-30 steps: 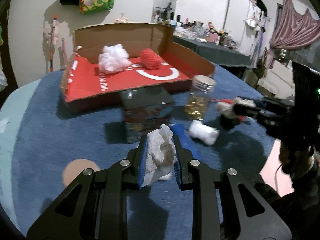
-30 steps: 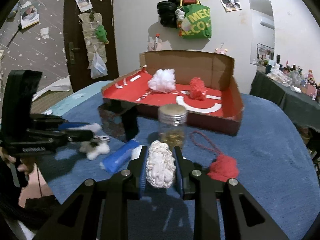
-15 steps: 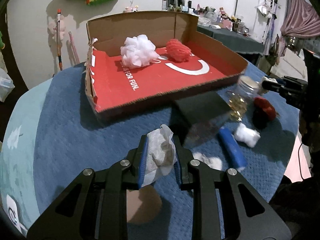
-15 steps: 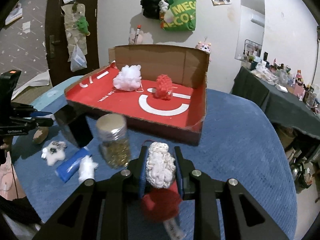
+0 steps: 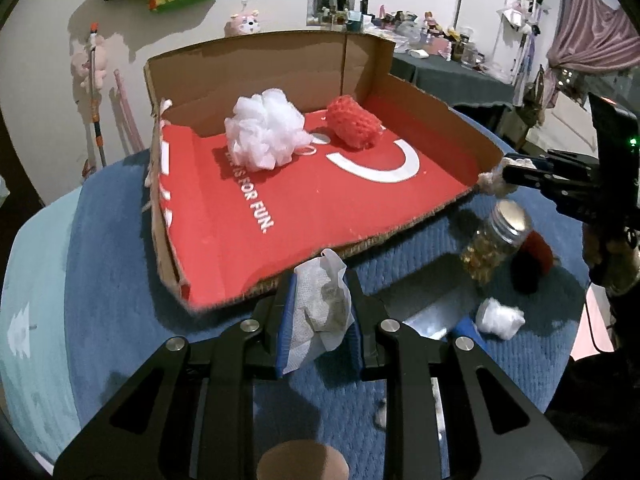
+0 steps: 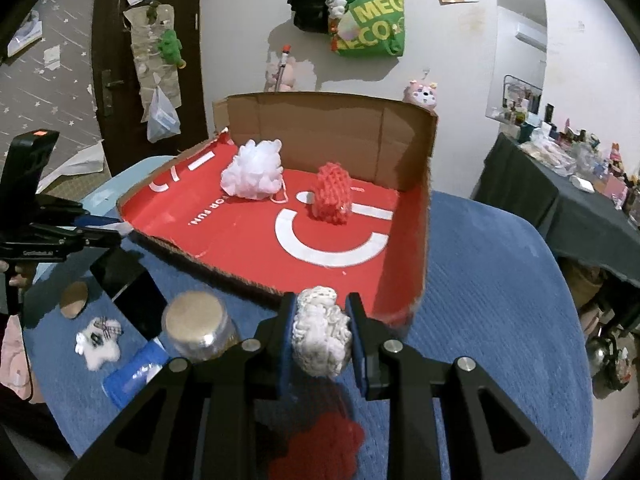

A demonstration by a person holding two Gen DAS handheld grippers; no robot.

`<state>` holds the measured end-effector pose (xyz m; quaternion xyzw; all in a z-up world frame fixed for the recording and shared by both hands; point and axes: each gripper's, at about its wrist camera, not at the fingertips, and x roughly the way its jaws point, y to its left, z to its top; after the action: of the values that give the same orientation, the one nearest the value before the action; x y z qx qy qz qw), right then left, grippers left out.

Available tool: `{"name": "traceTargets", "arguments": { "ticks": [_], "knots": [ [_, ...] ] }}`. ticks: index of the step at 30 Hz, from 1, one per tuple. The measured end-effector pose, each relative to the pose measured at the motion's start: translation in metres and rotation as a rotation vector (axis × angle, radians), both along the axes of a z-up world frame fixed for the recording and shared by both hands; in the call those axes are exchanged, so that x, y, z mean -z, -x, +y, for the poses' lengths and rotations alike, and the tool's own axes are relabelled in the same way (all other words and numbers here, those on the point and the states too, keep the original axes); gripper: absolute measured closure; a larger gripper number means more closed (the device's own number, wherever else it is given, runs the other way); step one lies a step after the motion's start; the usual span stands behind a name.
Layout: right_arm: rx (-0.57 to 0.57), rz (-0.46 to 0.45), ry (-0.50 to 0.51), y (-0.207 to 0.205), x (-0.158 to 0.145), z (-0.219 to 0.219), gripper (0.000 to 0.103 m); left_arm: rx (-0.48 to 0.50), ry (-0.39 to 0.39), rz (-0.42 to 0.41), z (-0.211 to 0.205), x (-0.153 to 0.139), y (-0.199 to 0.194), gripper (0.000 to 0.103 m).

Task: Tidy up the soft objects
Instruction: 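Carry the scrunchie and tissue with both grippers over the red box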

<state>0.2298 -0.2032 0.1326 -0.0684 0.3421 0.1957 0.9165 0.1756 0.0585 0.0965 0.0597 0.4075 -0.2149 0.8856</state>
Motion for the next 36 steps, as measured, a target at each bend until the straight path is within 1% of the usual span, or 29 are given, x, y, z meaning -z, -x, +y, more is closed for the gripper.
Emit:
{"name": "traceTargets", "arguments": {
  "ticks": [9, 16, 20, 25, 28, 33, 36],
  "knots": [
    [-0.036, -0.010, -0.012, -0.026, -0.014, 0.010, 0.077, 0.045, 0.009, 0.013, -0.011, -0.010, -0.027, 0.081],
    [-0.028, -0.029, 0.004, -0.051, -0.020, 0.017, 0.077, 0.027, -0.006, 0.021, -0.017, -0.008, -0.049, 0.081],
    [-0.018, -0.044, 0.090, -0.067, -0.009, 0.030, 0.077, 0.005, -0.029, 0.051, -0.018, 0.000, -0.067, 0.081],
    [-0.037, -0.027, 0.189, -0.085, 0.010, 0.045, 0.077, 0.007, -0.048, 0.083, -0.022, 0.010, -0.083, 0.081],
    [-0.039, 0.001, 0.197, -0.094, 0.017, 0.046, 0.077, 0.015, -0.065, 0.091, -0.025, 0.014, -0.089, 0.081],
    [-0.047, 0.039, 0.240, -0.104, 0.030, 0.048, 0.077, 0.005, -0.093, 0.112, -0.027, 0.021, -0.098, 0.081],
    [-0.056, 0.073, 0.249, -0.106, 0.035, 0.049, 0.076, -0.007, -0.113, 0.125, -0.027, 0.026, -0.102, 0.081]
  ]
}}
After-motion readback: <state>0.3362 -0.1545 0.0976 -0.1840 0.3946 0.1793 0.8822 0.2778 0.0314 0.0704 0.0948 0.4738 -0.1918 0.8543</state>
